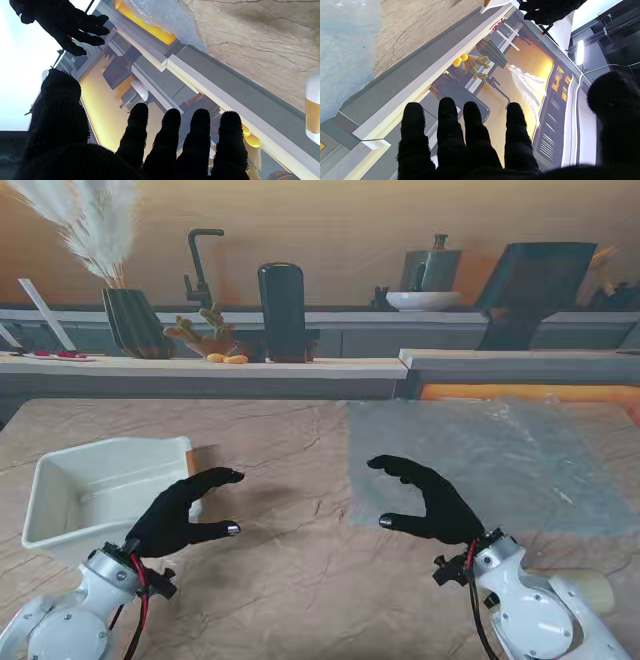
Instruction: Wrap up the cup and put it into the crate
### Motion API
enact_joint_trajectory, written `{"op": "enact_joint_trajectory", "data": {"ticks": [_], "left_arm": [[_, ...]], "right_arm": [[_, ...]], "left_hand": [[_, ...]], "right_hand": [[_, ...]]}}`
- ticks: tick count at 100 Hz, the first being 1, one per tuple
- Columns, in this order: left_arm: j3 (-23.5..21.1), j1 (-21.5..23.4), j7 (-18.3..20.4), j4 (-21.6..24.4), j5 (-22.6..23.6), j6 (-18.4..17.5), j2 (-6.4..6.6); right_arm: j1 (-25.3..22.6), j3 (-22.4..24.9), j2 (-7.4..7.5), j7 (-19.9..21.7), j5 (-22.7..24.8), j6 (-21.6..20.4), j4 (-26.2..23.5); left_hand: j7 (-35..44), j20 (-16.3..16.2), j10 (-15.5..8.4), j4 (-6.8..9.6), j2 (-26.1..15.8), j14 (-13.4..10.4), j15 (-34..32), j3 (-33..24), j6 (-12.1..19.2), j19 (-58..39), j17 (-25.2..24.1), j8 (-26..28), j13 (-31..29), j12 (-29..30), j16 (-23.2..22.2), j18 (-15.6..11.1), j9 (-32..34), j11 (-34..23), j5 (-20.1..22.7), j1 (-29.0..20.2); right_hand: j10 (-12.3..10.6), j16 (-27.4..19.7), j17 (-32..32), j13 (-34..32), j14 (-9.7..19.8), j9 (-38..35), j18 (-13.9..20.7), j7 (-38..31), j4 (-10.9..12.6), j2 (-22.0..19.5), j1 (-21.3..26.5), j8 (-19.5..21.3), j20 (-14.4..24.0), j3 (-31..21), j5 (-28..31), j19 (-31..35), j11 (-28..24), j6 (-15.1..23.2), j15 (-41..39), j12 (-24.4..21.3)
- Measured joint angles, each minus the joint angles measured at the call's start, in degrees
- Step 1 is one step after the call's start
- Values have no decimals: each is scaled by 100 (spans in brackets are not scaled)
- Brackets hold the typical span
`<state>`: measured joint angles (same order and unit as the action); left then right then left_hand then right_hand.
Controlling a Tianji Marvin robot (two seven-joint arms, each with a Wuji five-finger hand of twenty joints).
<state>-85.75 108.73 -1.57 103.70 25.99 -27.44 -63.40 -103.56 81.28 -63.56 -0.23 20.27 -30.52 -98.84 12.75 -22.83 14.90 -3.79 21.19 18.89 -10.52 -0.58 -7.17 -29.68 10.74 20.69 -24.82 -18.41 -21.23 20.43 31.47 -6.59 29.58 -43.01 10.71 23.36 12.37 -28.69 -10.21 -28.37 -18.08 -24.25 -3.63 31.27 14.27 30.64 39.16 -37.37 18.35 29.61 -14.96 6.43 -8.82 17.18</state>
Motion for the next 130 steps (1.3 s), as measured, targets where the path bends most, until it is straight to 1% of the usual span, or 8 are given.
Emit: {"op": "enact_joint_trajectory", "data": {"ticks": [28, 41, 54, 67, 76, 90, 115, 130], "left_arm": [[5, -18, 62, -23, -62, 107, -3], [53, -41, 62, -10, -53, 234, 1], [124, -94, 129, -1, -54, 364, 6], [138, -114, 224, 33, -62, 382, 17], [142, -103, 233, 65, -75, 416, 19], [147, -124, 301, 42, -263, 430, 20], [157, -195, 297, -7, -269, 705, 18], [151, -196, 320, -9, -269, 720, 18]], "right_arm": [[85, -194, 20, 210, -610, 182, -16], [265, -221, 26, 339, -241, 318, -23], [543, -119, 101, 1128, -92, 952, -171], [1030, -141, 194, 1116, 968, 1471, -162], [1482, -294, 254, 1288, 1058, 2195, -75], [2284, -728, 356, 1852, 1602, 2864, 247], [3787, -2198, 418, 1808, 2676, 4185, 1539], [4363, -2924, 353, 1599, 2610, 4830, 2327]], "left_hand": [[0, -52, 0, 0, 1, 0, 0, -105, 1, 13, 2, 0, -63, 0, 0, 0, 1, 0, 1, -10], [0, -78, 0, 0, 1, 0, 0, -166, 1, 65, 2, 0, -63, 0, 0, 0, 1, 0, 1, -10], [0, -81, 0, 0, 1, 0, 0, -226, 1, 65, 2, 0, -63, 0, 0, 0, 1, 0, 1, -7], [0, -82, 0, 0, 1, 0, 0, -230, 2, 66, 2, 0, -63, 0, 0, 0, 1, 0, 1, -5], [0, -84, 0, 0, 1, 0, 0, -236, 5, 66, 2, 0, -85, 0, 0, 0, 3, 0, 1, -5], [0, -87, 0, 0, 1, 0, -4, -239, 6, 66, 2, 0, -107, 0, 0, 0, 7, 0, 1, -4], [0, -151, 0, 0, -102, 0, -61, -246, 8, 67, 4, 0, -164, 0, -63, 0, 226, -2, 5, 2], [0, -206, 0, 0, -187, 0, -83, -225, 8, 67, 14, 0, -231, 0, -73, 0, 307, -2, 8, 2]], "right_hand": [[6, 24, 11, -116, 1, -142, 0, 0, 0, -534, 12, 15, 80, 54, 1, -23, -60, 0, -74, 67], [9, 47, 99, -175, 1, -268, -1, 9, 0, -809, 106, -6, 85, 253, 67, -23, -73, 4, -83, 75], [23, 49, 101, -175, -30, -270, -1, 10, 6, -822, 317, -58, 94, 461, 198, -23, -73, 8, -83, 75], [34, 49, 101, -167, -103, -265, -31, 13, 59, -862, 317, -62, 150, 505, 198, -23, -73, 12, -83, 75], [75, 49, 3, 62, -221, -47, -101, 63, 91, -1062, 378, -74, 150, 549, 91, -124, -61, 10, -62, 85], [109, 11, -6, 280, -295, 220, -205, 89, 127, -1205, 376, -74, 150, 563, -94, -135, -94, -1, 7, 89], [365, -288, -3, 753, -567, 897, -373, 169, 127, -1090, 370, -72, 98, 515, -496, -247, -595, -380, -4, -22], [453, -492, -4, 1002, -741, 1193, -576, 248, 127, -873, 344, -73, 21, 276, -625, -303, -679, -444, -3, -214]]}}
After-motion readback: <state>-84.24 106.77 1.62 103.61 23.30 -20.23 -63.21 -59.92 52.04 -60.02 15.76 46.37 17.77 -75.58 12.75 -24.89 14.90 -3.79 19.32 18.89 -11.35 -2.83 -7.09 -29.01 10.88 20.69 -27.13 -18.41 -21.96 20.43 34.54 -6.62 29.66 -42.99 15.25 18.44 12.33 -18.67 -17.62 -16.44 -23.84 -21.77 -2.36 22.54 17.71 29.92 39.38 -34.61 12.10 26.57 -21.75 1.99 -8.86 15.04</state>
